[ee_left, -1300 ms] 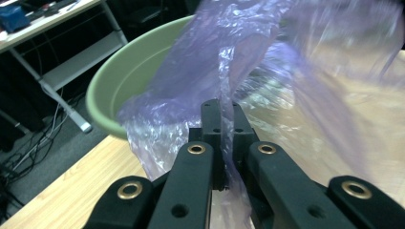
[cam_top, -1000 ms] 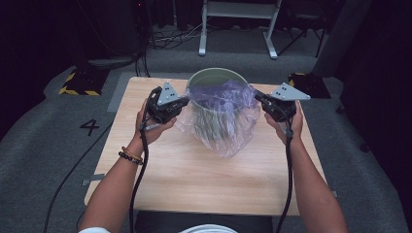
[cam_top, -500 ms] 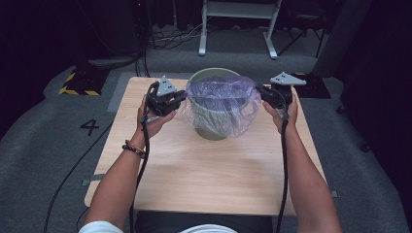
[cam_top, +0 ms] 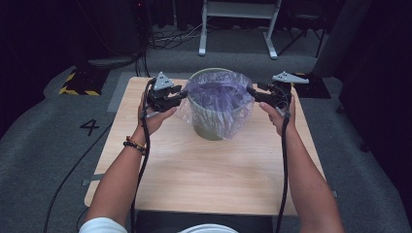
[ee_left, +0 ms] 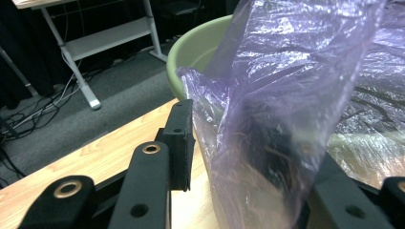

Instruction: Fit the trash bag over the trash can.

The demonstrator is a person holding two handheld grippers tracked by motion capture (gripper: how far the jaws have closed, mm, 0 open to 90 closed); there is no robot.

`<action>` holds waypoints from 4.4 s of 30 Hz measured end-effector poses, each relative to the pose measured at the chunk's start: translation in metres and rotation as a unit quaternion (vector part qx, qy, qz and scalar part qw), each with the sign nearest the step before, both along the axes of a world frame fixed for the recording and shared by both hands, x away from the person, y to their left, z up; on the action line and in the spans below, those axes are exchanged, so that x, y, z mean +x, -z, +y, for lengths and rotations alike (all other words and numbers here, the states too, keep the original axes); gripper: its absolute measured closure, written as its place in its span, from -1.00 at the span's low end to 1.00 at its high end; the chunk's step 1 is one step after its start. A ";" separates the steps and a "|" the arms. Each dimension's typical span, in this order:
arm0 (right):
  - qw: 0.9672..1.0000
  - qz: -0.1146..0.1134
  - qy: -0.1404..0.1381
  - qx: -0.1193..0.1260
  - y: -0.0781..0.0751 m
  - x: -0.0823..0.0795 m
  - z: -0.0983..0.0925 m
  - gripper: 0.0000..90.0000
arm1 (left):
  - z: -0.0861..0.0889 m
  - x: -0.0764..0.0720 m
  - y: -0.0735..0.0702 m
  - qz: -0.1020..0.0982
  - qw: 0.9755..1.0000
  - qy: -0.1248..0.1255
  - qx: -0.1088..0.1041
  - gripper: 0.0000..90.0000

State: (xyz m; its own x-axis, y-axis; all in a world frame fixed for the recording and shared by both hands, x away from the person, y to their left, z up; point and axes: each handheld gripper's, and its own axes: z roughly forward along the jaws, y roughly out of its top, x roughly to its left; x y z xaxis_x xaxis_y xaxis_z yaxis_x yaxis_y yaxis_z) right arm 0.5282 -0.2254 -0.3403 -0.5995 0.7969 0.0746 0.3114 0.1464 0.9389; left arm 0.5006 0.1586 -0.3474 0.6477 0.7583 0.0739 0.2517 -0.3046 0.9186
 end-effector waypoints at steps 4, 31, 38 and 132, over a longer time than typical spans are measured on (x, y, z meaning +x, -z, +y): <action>0.999 0.032 -0.016 0.000 0.004 0.006 0.008 -0.20 | 0.000 0.003 0.001 0.003 1.000 -0.002 0.001 0.42; 0.987 0.158 -0.029 0.001 0.003 0.008 0.012 0.18 | 0.006 -0.003 -0.002 0.014 0.999 0.034 -0.006 0.50; 0.985 0.169 -0.043 -0.012 0.000 0.010 0.013 0.19 | 0.009 -0.007 0.000 0.017 0.999 0.043 -0.015 0.55; 0.997 -0.027 -0.072 -0.019 0.040 -0.147 -0.029 0.38 | 0.063 -0.140 0.035 -0.009 0.996 0.090 -0.026 -0.61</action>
State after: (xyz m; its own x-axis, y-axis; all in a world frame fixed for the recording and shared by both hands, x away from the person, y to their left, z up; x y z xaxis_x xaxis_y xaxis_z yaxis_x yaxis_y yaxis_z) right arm 0.3816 -0.2545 -0.3801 -0.7103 0.7038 0.0110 0.2342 0.2216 0.9466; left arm 0.3609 0.2215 -0.3819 0.7724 0.6331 0.0500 0.1812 -0.2952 0.9381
